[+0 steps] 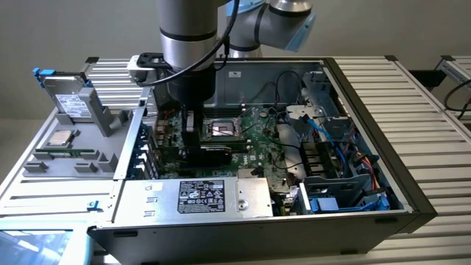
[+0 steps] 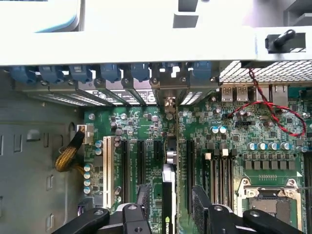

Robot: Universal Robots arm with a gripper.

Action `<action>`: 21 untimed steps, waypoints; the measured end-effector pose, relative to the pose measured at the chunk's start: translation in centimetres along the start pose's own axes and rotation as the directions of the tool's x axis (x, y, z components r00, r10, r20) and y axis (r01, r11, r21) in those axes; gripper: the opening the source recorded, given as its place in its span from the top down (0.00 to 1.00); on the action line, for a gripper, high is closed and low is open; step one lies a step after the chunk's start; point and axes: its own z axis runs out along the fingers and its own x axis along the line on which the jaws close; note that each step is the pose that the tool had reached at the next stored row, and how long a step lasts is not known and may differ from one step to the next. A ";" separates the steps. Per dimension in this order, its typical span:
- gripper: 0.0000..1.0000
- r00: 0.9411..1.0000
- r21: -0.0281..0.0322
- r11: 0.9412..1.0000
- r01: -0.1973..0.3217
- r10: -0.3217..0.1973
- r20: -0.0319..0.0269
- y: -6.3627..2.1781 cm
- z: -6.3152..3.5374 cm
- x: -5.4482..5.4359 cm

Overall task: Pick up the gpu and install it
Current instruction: 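Insert the gpu into the slot, then press down on the gpu until it lock into place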

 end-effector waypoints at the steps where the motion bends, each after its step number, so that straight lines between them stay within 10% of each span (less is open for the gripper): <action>1: 0.51 1.000 0.000 1.000 0.000 0.000 0.000 0.02 -0.46 0.0; 15: 0.51 1.000 -0.001 1.000 0.007 -0.007 -0.001 -0.09 -0.70 0.0; 21: 0.73 1.000 -0.001 1.000 0.008 -0.008 -0.001 -0.12 -0.70 0.0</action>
